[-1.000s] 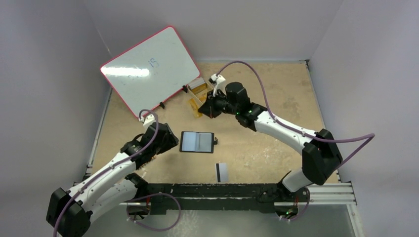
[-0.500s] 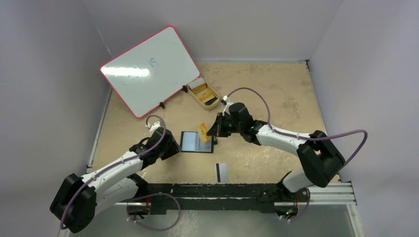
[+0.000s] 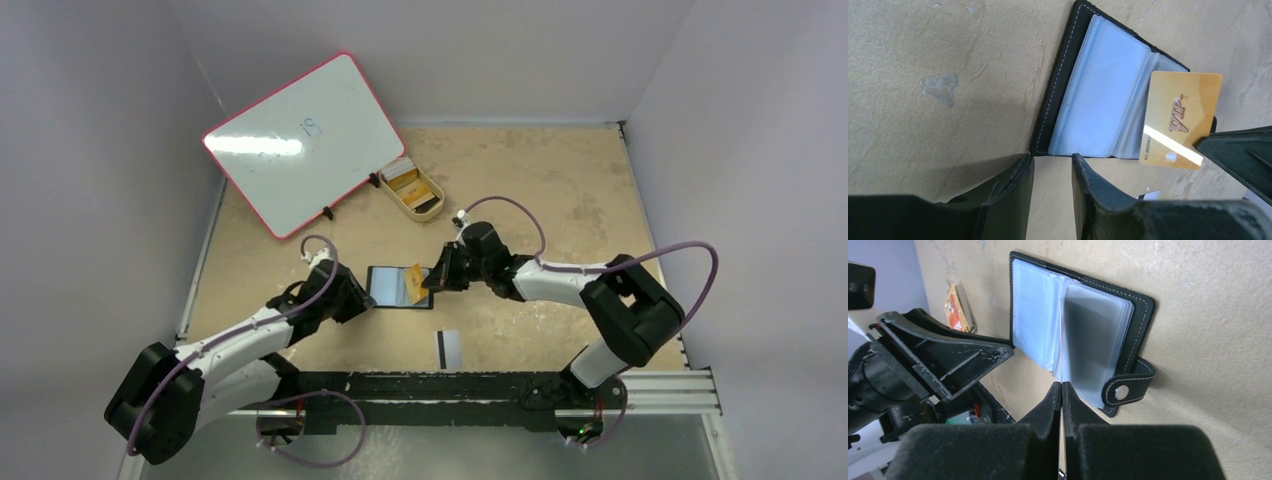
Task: Put the credit cards into the card holder
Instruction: Insert the credit card into the card holder.
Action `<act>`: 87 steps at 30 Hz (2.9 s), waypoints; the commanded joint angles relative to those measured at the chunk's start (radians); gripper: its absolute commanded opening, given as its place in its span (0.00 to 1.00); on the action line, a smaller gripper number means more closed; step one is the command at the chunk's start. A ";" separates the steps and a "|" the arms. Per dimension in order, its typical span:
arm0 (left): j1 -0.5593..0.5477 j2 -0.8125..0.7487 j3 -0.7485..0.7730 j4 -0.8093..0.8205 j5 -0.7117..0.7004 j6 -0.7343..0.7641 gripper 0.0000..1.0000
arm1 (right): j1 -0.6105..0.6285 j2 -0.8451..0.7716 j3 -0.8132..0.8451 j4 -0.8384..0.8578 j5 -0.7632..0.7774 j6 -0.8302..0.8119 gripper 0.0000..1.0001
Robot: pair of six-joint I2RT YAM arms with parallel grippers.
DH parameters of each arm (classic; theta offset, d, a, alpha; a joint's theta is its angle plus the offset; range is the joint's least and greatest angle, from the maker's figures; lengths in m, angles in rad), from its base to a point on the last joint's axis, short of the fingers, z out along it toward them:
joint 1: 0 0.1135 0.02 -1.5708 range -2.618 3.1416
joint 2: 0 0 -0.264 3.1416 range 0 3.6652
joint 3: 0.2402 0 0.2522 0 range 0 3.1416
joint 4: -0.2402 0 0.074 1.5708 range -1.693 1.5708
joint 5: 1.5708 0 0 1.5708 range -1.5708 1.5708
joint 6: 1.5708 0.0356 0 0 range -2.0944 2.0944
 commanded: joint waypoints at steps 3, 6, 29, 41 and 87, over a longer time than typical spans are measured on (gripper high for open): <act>0.005 -0.003 -0.059 0.141 0.080 -0.067 0.32 | 0.002 0.024 -0.027 0.087 0.000 0.038 0.00; 0.005 -0.013 -0.061 0.132 0.078 -0.076 0.33 | 0.002 0.039 -0.036 0.119 -0.017 0.054 0.00; 0.005 0.091 0.076 0.007 -0.062 0.037 0.34 | 0.002 0.129 -0.053 0.252 -0.070 0.058 0.00; 0.005 0.116 0.077 0.008 -0.083 0.051 0.25 | 0.003 0.161 -0.067 0.330 -0.105 0.019 0.00; 0.005 0.116 0.032 0.110 -0.017 0.018 0.27 | 0.057 0.241 0.042 0.262 -0.020 0.031 0.12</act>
